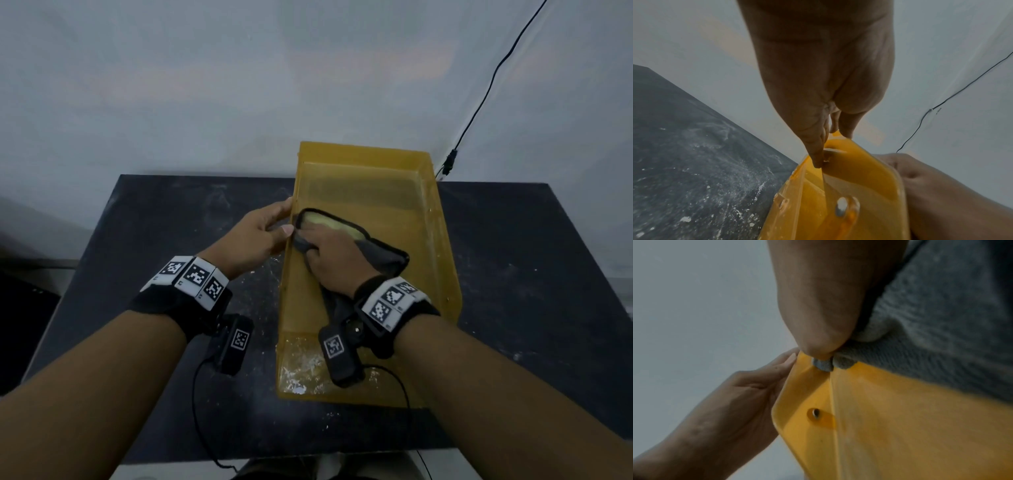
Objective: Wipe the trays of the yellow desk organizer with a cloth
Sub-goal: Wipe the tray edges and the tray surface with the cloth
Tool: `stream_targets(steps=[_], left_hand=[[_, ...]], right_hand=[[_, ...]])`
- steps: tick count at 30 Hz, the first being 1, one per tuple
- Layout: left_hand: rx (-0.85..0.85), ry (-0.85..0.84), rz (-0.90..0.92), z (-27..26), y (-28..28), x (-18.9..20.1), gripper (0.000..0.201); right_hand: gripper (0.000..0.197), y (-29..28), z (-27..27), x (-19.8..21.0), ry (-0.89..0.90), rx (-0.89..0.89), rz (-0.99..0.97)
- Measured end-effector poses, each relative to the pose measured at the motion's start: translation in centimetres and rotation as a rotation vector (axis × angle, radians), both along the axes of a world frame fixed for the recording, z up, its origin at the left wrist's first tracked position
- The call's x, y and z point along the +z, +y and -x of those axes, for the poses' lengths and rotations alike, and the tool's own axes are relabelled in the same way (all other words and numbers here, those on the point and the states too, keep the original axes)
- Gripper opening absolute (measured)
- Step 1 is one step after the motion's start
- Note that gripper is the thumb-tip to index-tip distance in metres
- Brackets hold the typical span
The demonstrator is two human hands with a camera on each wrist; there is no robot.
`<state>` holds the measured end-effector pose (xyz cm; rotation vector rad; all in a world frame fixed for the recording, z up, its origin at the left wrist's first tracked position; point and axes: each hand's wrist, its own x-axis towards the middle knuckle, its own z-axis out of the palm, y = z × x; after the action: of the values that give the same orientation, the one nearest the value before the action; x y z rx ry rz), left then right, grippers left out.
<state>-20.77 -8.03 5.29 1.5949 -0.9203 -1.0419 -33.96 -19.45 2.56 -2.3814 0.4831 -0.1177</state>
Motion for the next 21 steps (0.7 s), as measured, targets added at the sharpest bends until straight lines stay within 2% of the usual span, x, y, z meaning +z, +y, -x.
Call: stream_targets(steps=[3, 5, 7, 9, 11, 13, 14, 16, 21], left_hand=[[-0.002, 0.014, -0.024, 0.0, 0.2, -0.2, 0.046], [0.018, 0.023, -0.049, 0.0, 0.1, -0.1, 0.046], [0.057, 0.023, -0.07, -0.2, -0.5, 0.3, 0.05], [0.104, -0.001, -0.093, -0.7, -1.5, 0.6, 0.06], [0.146, -0.045, -0.119, -1.0, -2.5, 0.8, 0.066], [0.162, -0.175, -0.157, -1.4, -3.6, 0.7, 0.063], [0.163, -0.254, -0.175, -1.7, -4.2, 0.7, 0.061], [0.157, -0.339, -0.185, -2.0, -5.3, 0.5, 0.06], [0.089, -0.463, -0.202, -2.3, -8.1, 0.4, 0.061]], right_hand=[[0.041, 1.1, 3.6, 0.5, 0.01, 0.099, 0.023], [0.041, 1.9, 6.4, 0.9, 0.058, 0.214, -0.042], [0.041, 2.0, 7.3, 1.3, 0.094, 0.205, -0.153], [0.042, 1.2, 6.5, 1.8, 0.06, -0.043, -0.264], [0.045, -0.2, 5.4, 2.2, 0.004, -0.448, -0.308], [0.051, -1.8, 4.4, 2.5, -0.04, -0.766, -0.333], [0.053, -2.5, 3.8, 2.4, -0.057, -0.853, -0.356], [0.052, -3.8, 2.7, 1.8, -0.052, -0.917, -0.347], [0.05, -6.9, 0.9, -0.7, 0.058, -0.932, 0.029]])
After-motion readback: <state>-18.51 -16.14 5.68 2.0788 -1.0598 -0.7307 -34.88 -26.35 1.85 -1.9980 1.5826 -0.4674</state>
